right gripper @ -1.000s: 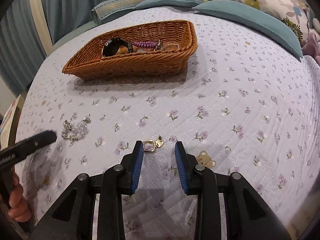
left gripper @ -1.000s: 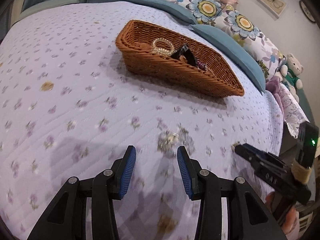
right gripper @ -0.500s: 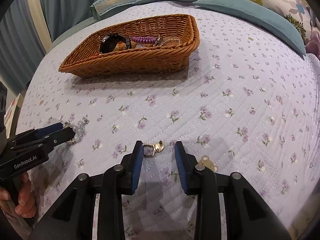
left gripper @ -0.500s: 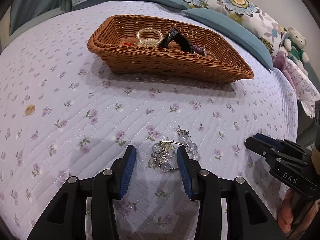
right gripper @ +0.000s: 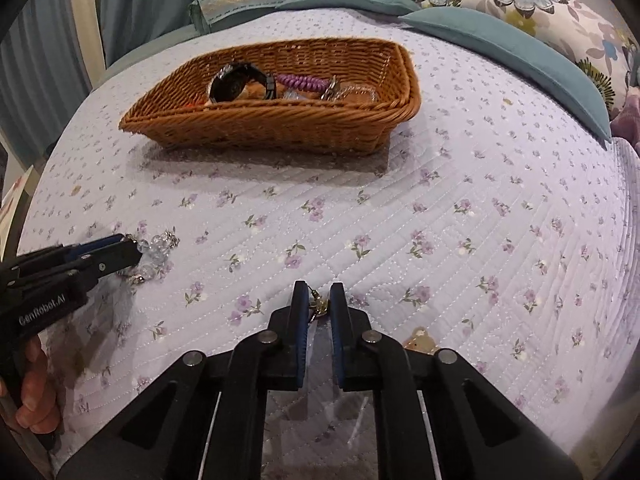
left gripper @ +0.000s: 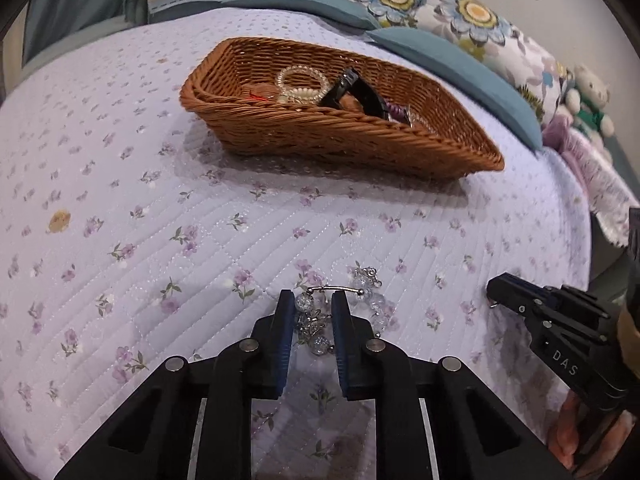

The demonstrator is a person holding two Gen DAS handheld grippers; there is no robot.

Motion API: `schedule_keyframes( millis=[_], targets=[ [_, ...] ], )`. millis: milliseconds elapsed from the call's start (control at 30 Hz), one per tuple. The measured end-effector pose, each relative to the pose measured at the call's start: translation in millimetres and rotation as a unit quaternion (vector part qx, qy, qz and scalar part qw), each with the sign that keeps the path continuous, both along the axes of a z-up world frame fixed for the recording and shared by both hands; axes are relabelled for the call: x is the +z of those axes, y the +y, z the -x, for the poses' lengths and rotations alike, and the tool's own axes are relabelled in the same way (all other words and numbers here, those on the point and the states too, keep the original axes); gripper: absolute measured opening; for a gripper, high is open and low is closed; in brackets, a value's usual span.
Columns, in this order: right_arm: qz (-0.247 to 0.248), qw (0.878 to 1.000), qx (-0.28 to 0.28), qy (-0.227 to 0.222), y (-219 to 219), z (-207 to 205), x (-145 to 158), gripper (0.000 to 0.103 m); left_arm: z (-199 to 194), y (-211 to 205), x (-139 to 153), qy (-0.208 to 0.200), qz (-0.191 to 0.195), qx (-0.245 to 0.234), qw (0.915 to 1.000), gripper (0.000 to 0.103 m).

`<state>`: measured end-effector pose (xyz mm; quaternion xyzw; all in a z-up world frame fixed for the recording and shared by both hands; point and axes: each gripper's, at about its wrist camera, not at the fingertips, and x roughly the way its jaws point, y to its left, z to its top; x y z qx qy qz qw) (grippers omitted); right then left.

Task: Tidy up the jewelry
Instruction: 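Grasp the silver charm bracelet with the left tool while the right tool grasps the gold ring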

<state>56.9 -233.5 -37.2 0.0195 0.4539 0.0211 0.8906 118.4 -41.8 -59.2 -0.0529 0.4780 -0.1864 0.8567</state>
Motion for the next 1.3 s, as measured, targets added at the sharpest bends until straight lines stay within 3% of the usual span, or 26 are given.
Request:
schedule_keyframes(
  millis=[67,233,333,533,633,667,700,833,967,1033,1067,1167,1300],
  targets=[
    [-0.007,1.0,0.0,-0.006,-2.8,2.5,2.1,0.012,1.9,0.2,1.7,-0.006,0.0,0.002,1.0,0.018],
    [-0.027,0.999,0.006,-0.036,-8.1,11.8,12.6,0.012,11.8,2.8,11.9,-0.035,0.011,0.008,0.9993,0.005],
    [-0.03,0.998,0.008,-0.046,-7.8,14.0,16.4,0.012,15.6,4.9,16.5,-0.045,0.018,0.008,0.9988,0.005],
    [-0.036,0.998,0.007,-0.043,-9.0,13.5,16.0,0.012,10.1,9.8,13.3,-0.02,0.031,0.005,0.9993,0.005],
    [-0.041,0.998,0.008,-0.04,-9.6,13.7,14.8,0.012,12.3,11.8,16.3,-0.026,0.021,0.007,0.9994,0.022],
    [-0.041,0.998,0.008,-0.039,-9.6,13.3,14.1,0.012,11.9,10.4,18.0,-0.032,0.006,0.011,0.9994,0.041],
    [-0.043,0.998,0.009,-0.038,-9.6,13.0,14.0,0.012,10.8,8.4,19.1,-0.038,-0.008,0.011,0.9992,0.05],
    [-0.05,0.998,0.009,-0.034,-11.1,11.6,13.0,0.012,0.1,-10.0,15.3,-0.033,-0.063,-0.027,0.9971,0.05],
    [-0.054,0.998,0.009,-0.03,-11.6,10.1,11.5,0.012,-7.4,-24.4,0.7,-0.022,-0.106,-0.05,0.9929,0.045],
    [-0.053,0.998,0.01,-0.03,-11.1,9.8,11.5,0.012,-7.1,-26.3,2.2,-0.03,-0.11,-0.059,0.9917,0.028],
    [-0.051,0.998,0.011,-0.031,-10.3,9.7,11.8,0.012,-6.5,-26.6,2.1,-0.034,-0.114,-0.059,0.9912,0.011],
    [-0.049,0.998,0.013,-0.037,-8.8,11.1,13.7,0.009,-1.7,-24.8,4.9,-0.043,-0.103,-0.061,0.9919,0.005],
    [-0.06,0.997,0.016,-0.056,-10.7,16.7,20.4,0.006,4.0,-11.6,19.2,-0.054,-0.034,-0.052,0.9966,0.004]
  ],
)
